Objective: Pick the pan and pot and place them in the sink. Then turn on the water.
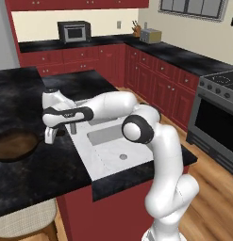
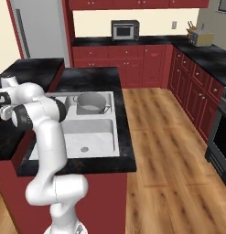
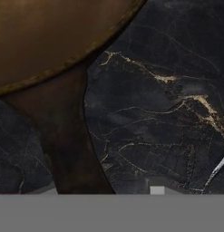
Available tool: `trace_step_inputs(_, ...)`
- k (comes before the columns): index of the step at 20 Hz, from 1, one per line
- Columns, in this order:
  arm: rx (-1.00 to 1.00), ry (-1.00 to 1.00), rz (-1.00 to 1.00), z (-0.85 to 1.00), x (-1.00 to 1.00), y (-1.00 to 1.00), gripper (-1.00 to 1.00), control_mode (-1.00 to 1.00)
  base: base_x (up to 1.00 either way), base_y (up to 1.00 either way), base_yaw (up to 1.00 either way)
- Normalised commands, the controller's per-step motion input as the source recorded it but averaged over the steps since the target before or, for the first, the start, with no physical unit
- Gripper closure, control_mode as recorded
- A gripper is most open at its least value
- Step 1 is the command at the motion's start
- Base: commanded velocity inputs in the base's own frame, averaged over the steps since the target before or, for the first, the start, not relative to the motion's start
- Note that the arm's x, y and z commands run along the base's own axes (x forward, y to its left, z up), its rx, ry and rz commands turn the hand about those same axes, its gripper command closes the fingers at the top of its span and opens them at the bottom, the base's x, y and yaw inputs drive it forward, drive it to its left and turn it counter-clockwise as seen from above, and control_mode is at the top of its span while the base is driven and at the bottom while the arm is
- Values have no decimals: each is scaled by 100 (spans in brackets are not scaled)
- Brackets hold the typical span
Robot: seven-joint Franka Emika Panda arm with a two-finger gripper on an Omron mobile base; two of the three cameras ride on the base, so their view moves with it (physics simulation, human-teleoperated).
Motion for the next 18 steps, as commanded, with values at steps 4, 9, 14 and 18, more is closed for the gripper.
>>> trace_step_inputs(4, 0, 0, 0, 0, 0, 0, 100, -100, 0, 0, 0)
trace_step_inputs(9, 0, 1, 0, 8, 0, 0, 100, -100, 0, 0, 0)
trace_step_inputs(14, 0, 2, 0, 39, 0, 0, 100, -100, 0, 0, 0)
trace_step_inputs(18, 0, 0, 0, 51, 0, 0, 100, -100, 0, 0, 0)
